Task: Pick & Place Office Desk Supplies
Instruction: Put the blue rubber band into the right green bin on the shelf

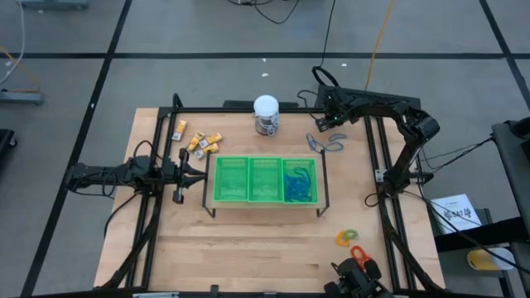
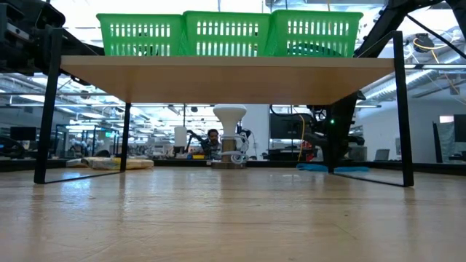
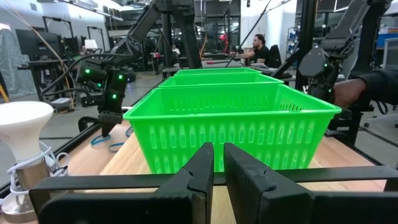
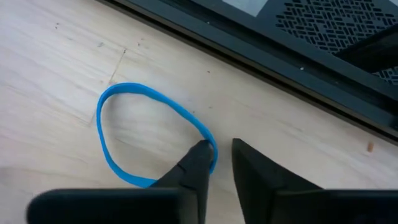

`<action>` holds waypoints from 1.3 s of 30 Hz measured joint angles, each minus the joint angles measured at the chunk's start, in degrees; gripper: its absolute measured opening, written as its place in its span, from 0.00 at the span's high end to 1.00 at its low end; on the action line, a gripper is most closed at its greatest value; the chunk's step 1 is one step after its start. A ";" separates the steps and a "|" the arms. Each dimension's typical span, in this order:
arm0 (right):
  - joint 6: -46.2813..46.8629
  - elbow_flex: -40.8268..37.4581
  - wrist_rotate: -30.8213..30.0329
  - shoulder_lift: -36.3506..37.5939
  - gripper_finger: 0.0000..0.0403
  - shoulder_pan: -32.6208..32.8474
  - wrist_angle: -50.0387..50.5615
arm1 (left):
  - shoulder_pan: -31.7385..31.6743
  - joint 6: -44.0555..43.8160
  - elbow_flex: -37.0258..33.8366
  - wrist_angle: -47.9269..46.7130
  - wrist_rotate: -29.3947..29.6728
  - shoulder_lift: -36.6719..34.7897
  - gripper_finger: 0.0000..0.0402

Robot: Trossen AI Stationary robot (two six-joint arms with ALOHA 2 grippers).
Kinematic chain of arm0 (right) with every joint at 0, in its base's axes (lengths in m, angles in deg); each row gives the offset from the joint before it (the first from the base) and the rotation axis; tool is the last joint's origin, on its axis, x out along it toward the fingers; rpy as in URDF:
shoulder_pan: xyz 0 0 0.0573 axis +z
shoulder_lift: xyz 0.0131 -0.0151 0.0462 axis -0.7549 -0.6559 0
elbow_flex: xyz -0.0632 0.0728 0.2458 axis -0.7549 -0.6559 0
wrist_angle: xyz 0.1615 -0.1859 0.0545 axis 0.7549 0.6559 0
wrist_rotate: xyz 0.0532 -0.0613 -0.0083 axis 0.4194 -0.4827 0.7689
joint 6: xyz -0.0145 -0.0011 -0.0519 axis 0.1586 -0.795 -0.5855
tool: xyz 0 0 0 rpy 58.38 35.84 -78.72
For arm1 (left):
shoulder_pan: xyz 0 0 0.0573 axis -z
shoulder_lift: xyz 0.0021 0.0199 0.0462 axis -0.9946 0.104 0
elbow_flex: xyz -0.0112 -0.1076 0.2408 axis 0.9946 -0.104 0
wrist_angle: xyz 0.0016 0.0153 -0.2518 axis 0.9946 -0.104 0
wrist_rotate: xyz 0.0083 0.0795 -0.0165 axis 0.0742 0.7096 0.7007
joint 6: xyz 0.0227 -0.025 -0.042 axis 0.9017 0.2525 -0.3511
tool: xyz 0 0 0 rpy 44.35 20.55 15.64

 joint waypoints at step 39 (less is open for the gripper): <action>-5.05 -0.26 0.01 21.85 1.00 3.31 -6.68 | 0.01 0.00 0.00 -0.01 0.00 0.00 0.89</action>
